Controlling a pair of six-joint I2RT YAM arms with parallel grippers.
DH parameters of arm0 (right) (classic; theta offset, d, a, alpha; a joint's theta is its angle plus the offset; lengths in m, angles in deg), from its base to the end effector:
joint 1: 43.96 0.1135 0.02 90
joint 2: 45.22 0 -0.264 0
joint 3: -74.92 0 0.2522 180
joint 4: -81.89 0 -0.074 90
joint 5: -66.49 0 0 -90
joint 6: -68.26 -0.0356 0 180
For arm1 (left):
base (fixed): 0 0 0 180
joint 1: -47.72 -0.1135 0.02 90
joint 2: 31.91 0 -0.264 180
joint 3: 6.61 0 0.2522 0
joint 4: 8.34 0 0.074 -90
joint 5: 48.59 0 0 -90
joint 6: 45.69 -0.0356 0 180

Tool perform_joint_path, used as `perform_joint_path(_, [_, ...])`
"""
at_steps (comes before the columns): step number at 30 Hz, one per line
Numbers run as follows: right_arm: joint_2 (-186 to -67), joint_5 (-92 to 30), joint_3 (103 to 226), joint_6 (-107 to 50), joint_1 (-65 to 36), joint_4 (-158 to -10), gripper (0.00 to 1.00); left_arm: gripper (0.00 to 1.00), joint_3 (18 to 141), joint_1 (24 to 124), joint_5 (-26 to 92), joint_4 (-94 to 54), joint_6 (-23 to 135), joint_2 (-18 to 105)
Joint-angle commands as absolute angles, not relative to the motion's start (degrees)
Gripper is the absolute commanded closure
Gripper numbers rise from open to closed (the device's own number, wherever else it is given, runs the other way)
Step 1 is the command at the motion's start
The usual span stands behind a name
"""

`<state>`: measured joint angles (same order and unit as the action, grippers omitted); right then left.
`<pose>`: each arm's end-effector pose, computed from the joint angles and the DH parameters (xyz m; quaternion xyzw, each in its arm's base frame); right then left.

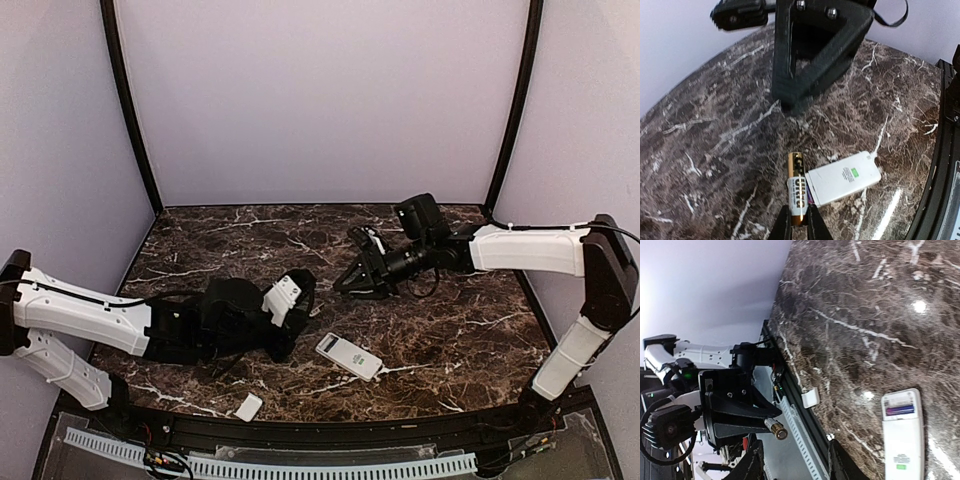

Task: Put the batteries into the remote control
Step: Pass from the right arm to the left, then place the battery in the battery compartment.

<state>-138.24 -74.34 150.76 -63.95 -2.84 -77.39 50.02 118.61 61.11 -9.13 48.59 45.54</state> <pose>0.2463 0.2516 0.2434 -0.1807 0.8132 0.5517 0.0400 0.1090 -0.2780 0.2420 0.3671 0.7339 -0.2256 0.5251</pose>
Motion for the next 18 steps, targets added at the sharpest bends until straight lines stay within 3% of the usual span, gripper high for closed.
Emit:
perform_joint_path(1, [-137.6,-65.0,151.4,-56.3,-4.0,-66.1,0.59,1.0,51.9,118.7,57.1,-23.7,64.1,50.1])
perform_joint_path(8, [-141.6,-58.5,150.9,-52.4,-4.1,-62.3,0.61,1.0,63.1,118.7,53.7,-37.7,68.9,63.1])
perform_joint_path(18, [-144.8,-59.7,149.8,-49.7,-4.1,-65.0,0.63,1.0,68.9,118.6,56.8,-40.4,71.4,68.5])
